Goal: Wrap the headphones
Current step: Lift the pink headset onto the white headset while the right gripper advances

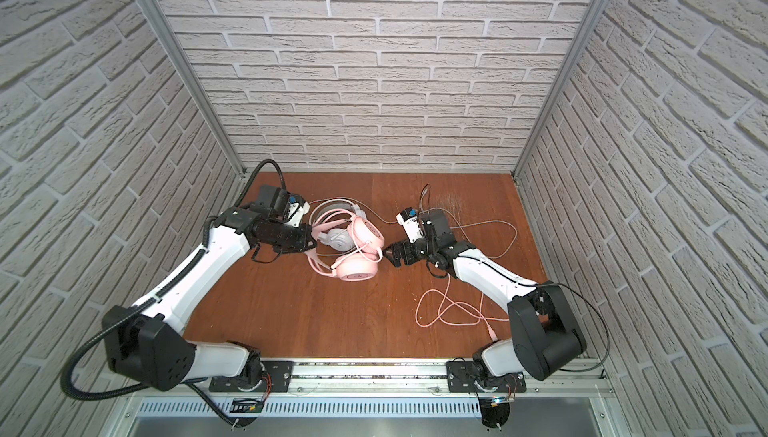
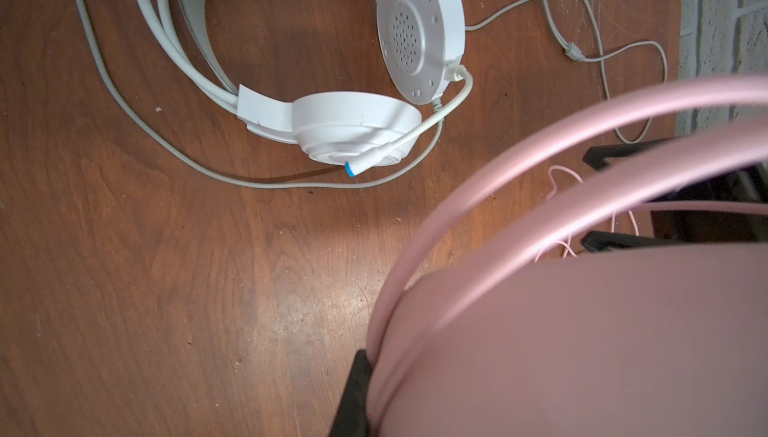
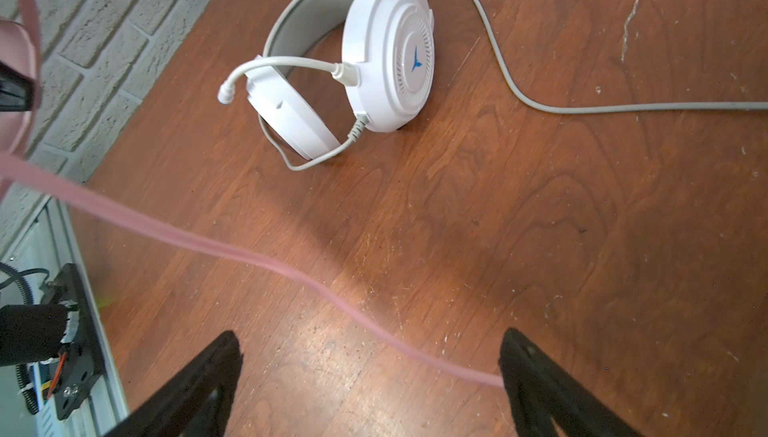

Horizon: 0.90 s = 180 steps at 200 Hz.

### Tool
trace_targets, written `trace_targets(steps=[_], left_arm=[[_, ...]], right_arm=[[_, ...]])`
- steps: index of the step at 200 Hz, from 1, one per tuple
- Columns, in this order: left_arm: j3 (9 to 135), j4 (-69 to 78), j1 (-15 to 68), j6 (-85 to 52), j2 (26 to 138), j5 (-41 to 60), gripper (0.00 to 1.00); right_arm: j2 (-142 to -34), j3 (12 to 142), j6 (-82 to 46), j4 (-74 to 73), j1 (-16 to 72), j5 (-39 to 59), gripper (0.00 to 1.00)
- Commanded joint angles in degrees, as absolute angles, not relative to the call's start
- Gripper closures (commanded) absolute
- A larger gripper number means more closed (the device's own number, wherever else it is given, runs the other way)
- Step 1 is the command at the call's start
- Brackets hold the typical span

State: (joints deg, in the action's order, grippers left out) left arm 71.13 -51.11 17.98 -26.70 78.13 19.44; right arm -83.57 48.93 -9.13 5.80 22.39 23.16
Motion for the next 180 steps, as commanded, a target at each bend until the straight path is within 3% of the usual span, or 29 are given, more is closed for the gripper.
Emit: trace_targets(steps=[1,113,180], left_arm=[[74.3,-50.2,17.3,-26.6,78.2,23.1,1.00],[75.6,-51.8,15.6,-24.2,79.2,24.6,1.00],[76.0,-51.7,15.0,-25.4,78.6,25.1,1.00]], right_arm=[[-86.0,52.0,-6.7,3.8,22.8,21.7,0.03],[-96.4,59.1,-1.9,5.4,22.8,20.1,0.06],[-102.2,62.9,-0.3,7.7,22.8,23.0,0.17]])
